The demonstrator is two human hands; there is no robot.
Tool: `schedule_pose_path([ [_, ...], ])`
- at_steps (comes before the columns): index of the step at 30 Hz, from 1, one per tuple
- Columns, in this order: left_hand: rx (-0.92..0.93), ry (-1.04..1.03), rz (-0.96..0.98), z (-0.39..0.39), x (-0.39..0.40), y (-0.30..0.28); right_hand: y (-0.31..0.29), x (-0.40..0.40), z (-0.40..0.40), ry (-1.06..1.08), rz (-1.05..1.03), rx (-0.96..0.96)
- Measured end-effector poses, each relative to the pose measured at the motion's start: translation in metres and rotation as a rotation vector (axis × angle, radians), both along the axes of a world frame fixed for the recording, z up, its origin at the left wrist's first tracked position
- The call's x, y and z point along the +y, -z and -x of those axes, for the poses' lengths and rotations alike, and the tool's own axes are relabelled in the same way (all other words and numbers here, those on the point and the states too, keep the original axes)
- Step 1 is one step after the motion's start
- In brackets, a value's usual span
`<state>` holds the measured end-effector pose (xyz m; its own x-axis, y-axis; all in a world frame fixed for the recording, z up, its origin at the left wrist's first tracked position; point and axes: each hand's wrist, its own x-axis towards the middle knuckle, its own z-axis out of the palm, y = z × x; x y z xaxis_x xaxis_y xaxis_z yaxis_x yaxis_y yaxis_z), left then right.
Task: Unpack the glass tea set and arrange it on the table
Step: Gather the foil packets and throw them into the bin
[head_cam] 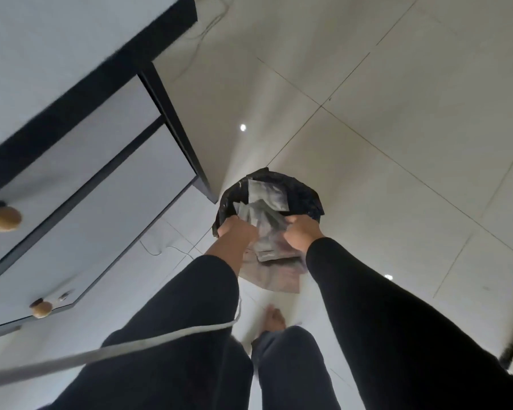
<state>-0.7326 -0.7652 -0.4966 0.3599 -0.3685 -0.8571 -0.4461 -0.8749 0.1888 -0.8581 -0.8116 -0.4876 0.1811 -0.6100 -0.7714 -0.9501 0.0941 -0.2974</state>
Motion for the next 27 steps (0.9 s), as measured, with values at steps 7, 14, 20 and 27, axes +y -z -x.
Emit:
schedule_pose_path([
  [7,0.086,-0.452,0.036,0.007,-0.026,0.027,0.026,-0.024,-0.013,0.043,-0.018,-0.075],
  [14,0.101,-0.420,0.177,0.020,-0.028,-0.046,-0.051,-0.023,-0.014,0.096,0.006,-0.088],
  [20,0.118,-0.441,0.269,0.020,-0.015,-0.168,-0.171,-0.010,-0.014,0.076,0.093,-0.134],
  [27,0.088,-0.425,0.481,-0.006,0.010,-0.319,-0.321,0.006,-0.043,0.027,0.267,-0.210],
])
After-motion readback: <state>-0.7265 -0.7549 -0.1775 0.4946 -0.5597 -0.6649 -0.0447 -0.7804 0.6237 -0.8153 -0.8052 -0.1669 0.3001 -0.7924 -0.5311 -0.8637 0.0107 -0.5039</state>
